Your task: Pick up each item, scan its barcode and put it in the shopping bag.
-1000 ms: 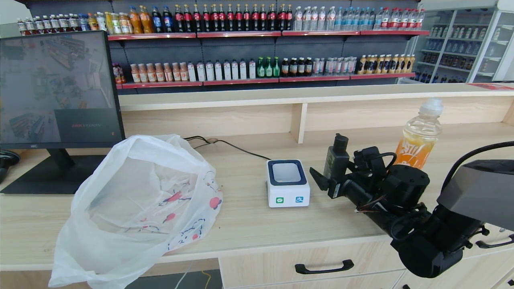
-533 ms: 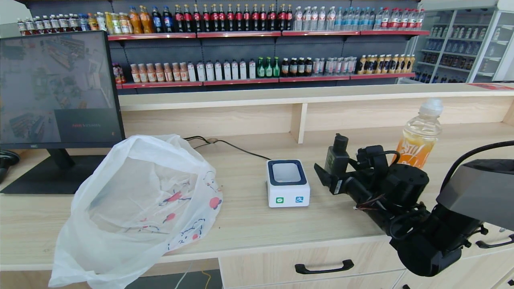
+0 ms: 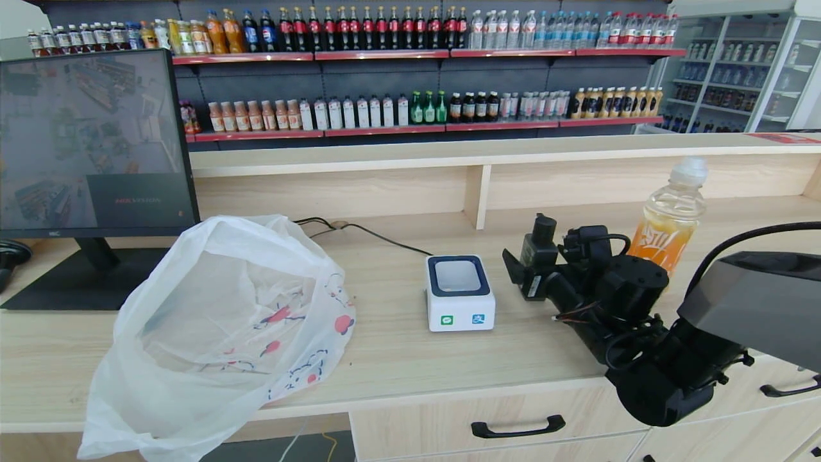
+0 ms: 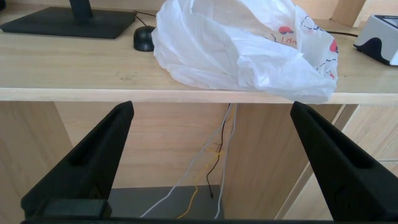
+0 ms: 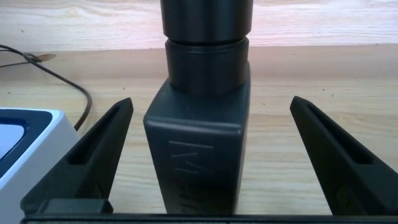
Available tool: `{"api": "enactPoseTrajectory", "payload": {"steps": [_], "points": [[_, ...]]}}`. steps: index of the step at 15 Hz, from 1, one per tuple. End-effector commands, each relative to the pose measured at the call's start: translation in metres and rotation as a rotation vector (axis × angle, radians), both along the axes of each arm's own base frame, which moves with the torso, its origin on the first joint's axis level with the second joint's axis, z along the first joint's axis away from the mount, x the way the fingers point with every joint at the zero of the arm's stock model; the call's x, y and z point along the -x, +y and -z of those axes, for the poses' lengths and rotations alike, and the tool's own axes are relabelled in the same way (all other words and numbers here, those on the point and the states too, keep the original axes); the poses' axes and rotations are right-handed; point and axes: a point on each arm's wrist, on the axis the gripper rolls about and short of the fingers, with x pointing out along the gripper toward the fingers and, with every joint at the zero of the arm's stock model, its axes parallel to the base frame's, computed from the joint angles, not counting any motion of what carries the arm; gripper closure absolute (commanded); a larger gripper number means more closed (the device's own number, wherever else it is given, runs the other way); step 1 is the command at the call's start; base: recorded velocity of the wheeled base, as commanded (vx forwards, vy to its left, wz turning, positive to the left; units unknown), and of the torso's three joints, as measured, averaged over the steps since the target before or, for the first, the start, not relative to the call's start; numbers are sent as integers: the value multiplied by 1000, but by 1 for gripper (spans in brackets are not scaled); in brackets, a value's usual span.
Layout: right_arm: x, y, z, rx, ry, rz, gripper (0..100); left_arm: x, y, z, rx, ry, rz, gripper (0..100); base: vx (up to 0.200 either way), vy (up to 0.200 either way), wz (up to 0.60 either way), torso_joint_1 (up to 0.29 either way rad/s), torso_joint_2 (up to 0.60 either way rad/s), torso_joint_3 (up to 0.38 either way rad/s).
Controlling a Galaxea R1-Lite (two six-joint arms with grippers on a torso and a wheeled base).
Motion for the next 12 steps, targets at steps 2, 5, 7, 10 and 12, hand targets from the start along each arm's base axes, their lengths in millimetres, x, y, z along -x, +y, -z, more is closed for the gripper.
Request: {"api": "enactPoseTrajectory", "payload": {"steps": [2,5,7,10,12], "points": [[-5,1,9,-12,19,-1,0,0,0,0,0,-1,0,0,0,0,0,0,0,0],[-9,-1,11,-29,21,9,0,0,0,0,0,-1,0,0,0,0,0,0,0,0],[-9,-1,10,-31,17,9,0,0,0,0,0,0,1,0,0,0,0,0,0,0],[-10,-1,11,-32,17,7,100,0,0,0,0,0,0,0,0,0,0,0,0,0],[-10,-1,11,-32,17,5,100,0,0,0,0,0,0,0,0,0,0,0,0,0]]}}
